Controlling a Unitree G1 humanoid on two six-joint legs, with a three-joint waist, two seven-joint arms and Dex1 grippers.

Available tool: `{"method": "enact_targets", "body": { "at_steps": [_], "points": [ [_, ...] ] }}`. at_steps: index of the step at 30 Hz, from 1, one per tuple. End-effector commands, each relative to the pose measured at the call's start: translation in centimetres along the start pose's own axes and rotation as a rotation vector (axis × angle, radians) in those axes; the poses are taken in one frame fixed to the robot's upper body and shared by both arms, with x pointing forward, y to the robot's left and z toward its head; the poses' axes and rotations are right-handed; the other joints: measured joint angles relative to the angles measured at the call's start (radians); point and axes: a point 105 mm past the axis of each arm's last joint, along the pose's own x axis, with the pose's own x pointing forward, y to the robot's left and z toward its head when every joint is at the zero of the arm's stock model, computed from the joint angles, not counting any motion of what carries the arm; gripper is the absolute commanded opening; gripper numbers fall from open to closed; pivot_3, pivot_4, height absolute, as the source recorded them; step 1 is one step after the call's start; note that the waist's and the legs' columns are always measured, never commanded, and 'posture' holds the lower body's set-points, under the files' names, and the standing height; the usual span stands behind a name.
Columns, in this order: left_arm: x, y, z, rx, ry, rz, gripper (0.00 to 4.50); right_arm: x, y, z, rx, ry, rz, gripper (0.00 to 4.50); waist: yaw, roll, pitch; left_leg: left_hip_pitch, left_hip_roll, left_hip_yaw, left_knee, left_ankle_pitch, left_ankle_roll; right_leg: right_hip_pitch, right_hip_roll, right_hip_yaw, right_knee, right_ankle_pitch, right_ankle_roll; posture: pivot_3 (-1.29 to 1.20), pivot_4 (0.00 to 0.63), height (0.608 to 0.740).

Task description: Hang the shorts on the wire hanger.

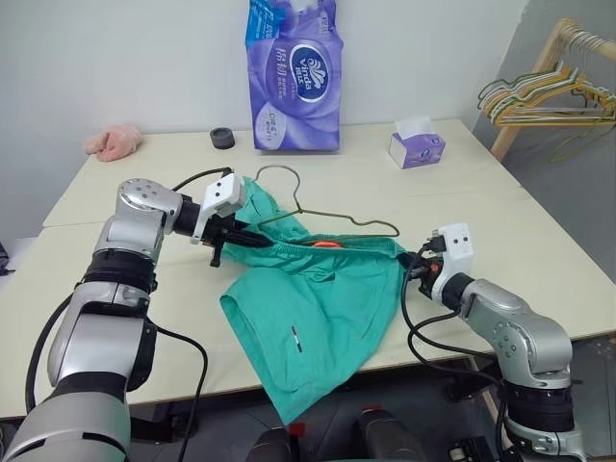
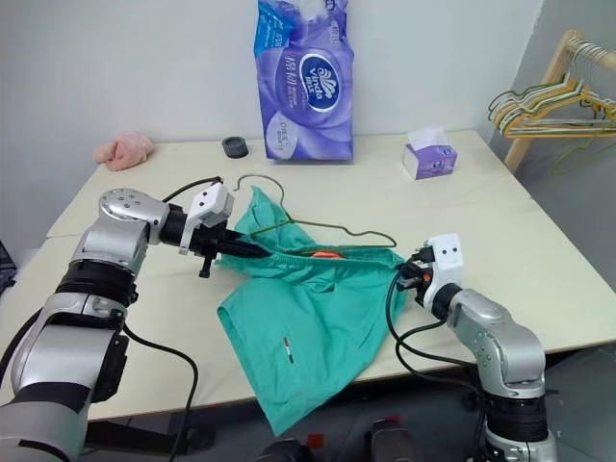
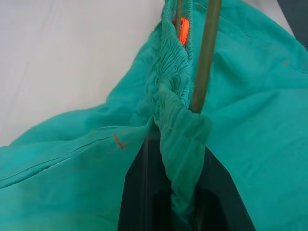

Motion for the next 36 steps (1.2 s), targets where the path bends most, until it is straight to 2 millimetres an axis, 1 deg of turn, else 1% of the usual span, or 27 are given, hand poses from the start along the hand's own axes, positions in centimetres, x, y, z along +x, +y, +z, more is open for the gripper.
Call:
{"method": "enact_targets", "body": {
  "at_steps": [1, 7, 12, 15, 18, 20, 22, 24, 27, 28, 33, 36],
  "points": [
    [-1.8, 0.1, -1.0, 0.023, 0.100, 0.029, 0.00, -1.3, -2.7, 1.4, -0.012, -0.045, -0.107, 0.04, -0.001, 0.000, 0.000, 0.000, 0.000, 0.000, 0.000, 0.000, 0.000, 0.000, 0.000, 0.000, 0.000, 0.000, 0.000, -0.18, 0.060, 0.740],
    [-1.9, 0.2, -1.9, 0.044, 0.162, 0.042, 0.00, -1.6, -2.7, 1.9, -0.028, -0.051, -0.104, 0.04, 0.003, 0.000, 0.000, 0.000, 0.000, 0.000, 0.000, 0.000, 0.000, 0.000, 0.000, 0.000, 0.000, 0.000, 0.000, -0.18, 0.061, 0.740],
    [-1.8, 1.2, -2.3, 0.064, 0.190, 0.112, 0.00, -2.0, -2.0, 2.5, -0.061, -0.063, -0.079, 0.04, 0.003, 0.000, 0.000, 0.000, 0.000, 0.000, 0.000, 0.000, 0.000, 0.000, 0.000, 0.000, 0.000, 0.000, 0.000, -0.18, 0.063, 0.740],
    [-1.6, 1.7, -2.6, 0.093, 0.213, 0.145, 0.00, -2.5, -1.1, 3.1, -0.102, -0.072, -0.051, 0.04, 0.005, 0.000, 0.000, 0.000, 0.000, 0.000, 0.000, 0.000, 0.000, 0.000, 0.000, 0.000, 0.000, 0.000, 0.000, -0.18, 0.064, 0.740],
    [-1.3, 2.0, -2.3, 0.100, 0.191, 0.160, 0.00, -2.7, -0.2, 3.3, -0.136, -0.068, -0.015, 0.04, 0.007, 0.000, 0.000, 0.000, 0.000, 0.000, 0.000, 0.000, 0.000, 0.000, 0.000, 0.000, 0.000, 0.000, 0.000, -0.19, 0.064, 0.740],
    [-1.1, 2.0, -2.0, 0.102, 0.177, 0.154, 0.00, -2.7, 0.7, 3.2, -0.193, -0.050, 0.020, 0.04, 0.007, 0.000, 0.000, 0.000, 0.000, 0.001, 0.000, 0.000, 0.000, 0.001, 0.000, 0.000, 0.000, 0.000, 0.000, -0.19, 0.062, 0.740],
    [-1.0, 2.0, -1.9, 0.106, 0.169, 0.154, 0.00, -2.6, 1.0, 2.8, -0.245, -0.026, 0.037, 0.04, 0.006, 0.000, 0.000, 0.000, 0.000, 0.001, 0.000, 0.000, 0.000, 0.000, 0.000, 0.000, 0.000, 0.000, 0.000, -0.19, 0.061, 0.740],
    [-0.9, 2.0, -1.8, 0.105, 0.158, 0.155, 0.00, -2.5, 1.4, 2.5, -0.254, -0.018, 0.065, 0.04, 0.006, 0.000, 0.000, 0.000, 0.000, 0.001, 0.000, 0.000, 0.000, 0.000, 0.000, 0.000, 0.000, 0.000, 0.000, -0.19, 0.061, 0.740],
    [-0.9, 2.0, -1.7, 0.102, 0.151, 0.152, 0.00, -2.2, 1.7, 2.1, -0.246, 0.008, 0.095, 0.61, 0.006, 0.000, 0.000, 0.000, 0.000, 0.001, 0.000, 0.000, 0.000, 0.000, 0.000, 0.000, 0.000, 0.000, 0.000, -0.19, 0.057, 0.740],
    [-0.9, 2.0, -1.6, 0.101, 0.149, 0.152, 0.00, -2.1, 1.9, 1.9, -0.265, 0.022, 0.120, 0.90, 0.006, 0.000, 0.000, 0.000, 0.000, 0.001, 0.000, 0.000, 0.000, 0.000, 0.000, 0.000, 0.000, 0.000, 0.000, -0.19, 0.057, 0.740],
    [-1.0, 1.9, -1.4, 0.099, 0.137, 0.144, 0.00, -0.2, 1.4, 1.3, -0.346, 0.075, 0.176, 2.61, 0.004, 0.000, 0.000, 0.000, 0.000, 0.001, 0.000, 0.000, 0.000, 0.001, 0.000, -0.001, 0.000, 0.000, 0.000, -0.18, 0.054, 0.740],
    [-1.0, 1.8, -1.2, 0.101, 0.128, 0.140, 0.00, 1.3, 0.9, 1.6, -0.349, 0.082, 0.194, 3.61, 0.003, 0.000, 0.000, 0.000, 0.000, 0.001, 0.000, 0.000, 0.000, 0.000, 0.000, -0.002, 0.000, 0.000, 0.000, -0.18, 0.054, 0.740]
  ]
}}
